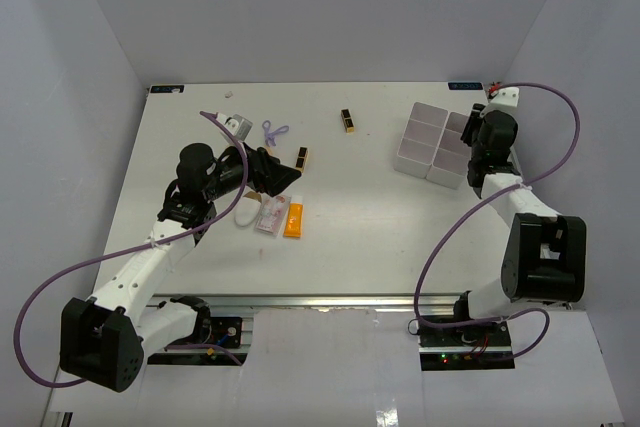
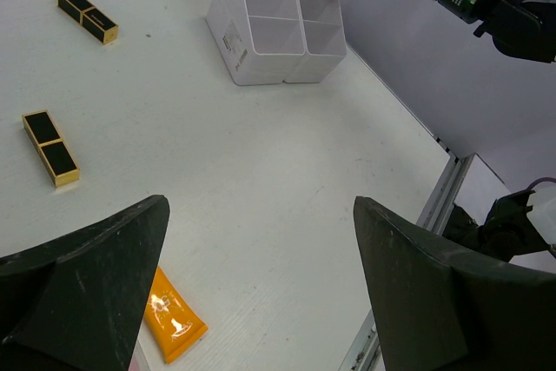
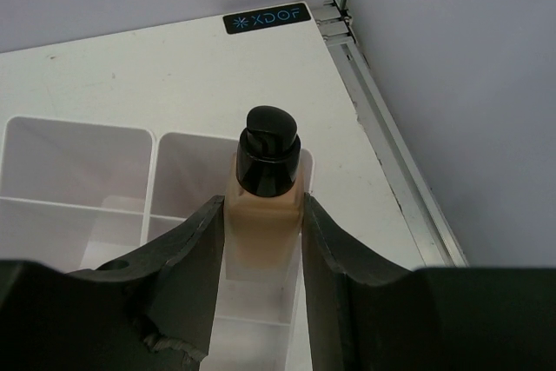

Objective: Organize the makeup

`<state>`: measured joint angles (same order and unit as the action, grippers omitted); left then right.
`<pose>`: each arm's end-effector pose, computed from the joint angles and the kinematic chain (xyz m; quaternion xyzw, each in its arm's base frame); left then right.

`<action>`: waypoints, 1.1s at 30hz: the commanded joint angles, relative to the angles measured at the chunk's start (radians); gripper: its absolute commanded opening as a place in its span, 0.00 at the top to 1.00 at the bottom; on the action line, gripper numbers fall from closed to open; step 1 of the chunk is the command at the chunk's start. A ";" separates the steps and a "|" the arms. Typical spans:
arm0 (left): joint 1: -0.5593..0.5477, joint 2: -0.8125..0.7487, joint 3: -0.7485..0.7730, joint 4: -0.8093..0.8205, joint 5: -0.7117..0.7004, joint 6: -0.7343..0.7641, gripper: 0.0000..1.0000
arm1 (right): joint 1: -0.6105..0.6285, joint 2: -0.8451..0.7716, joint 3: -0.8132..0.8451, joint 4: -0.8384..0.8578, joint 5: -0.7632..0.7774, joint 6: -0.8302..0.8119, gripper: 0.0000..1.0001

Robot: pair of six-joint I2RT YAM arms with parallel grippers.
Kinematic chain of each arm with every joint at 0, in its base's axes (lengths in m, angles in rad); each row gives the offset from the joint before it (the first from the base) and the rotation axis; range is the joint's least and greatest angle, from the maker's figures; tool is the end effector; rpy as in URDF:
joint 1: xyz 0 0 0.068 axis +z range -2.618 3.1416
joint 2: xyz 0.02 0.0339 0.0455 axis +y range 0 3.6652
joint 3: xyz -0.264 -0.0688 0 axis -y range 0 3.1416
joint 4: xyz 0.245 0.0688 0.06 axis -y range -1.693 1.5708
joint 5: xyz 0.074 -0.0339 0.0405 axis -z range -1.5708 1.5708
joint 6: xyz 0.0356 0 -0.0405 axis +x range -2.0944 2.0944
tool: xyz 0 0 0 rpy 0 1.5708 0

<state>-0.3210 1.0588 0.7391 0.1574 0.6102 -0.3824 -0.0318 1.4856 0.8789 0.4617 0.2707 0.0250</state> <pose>0.2250 -0.0963 0.3069 0.1721 0.7325 -0.4277 0.5009 0.3397 -0.0203 0.2705 0.1095 0.7467 -0.1043 0.6477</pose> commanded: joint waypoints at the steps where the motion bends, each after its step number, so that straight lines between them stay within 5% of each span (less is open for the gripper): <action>1: -0.004 -0.005 0.005 0.001 0.000 0.013 0.02 | -0.010 0.021 0.068 0.157 0.010 0.029 0.92; 20: -0.004 0.018 0.005 -0.002 -0.006 0.017 0.02 | -0.011 0.148 0.091 0.316 0.015 -0.052 0.92; 33: -0.006 0.020 0.008 -0.004 -0.002 0.017 0.02 | -0.012 0.118 -0.014 0.364 -0.001 -0.081 0.79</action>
<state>-0.3229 1.0794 0.7391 0.1566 0.6094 -0.3744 -0.0391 1.6401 0.8896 0.7040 0.2572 -0.0299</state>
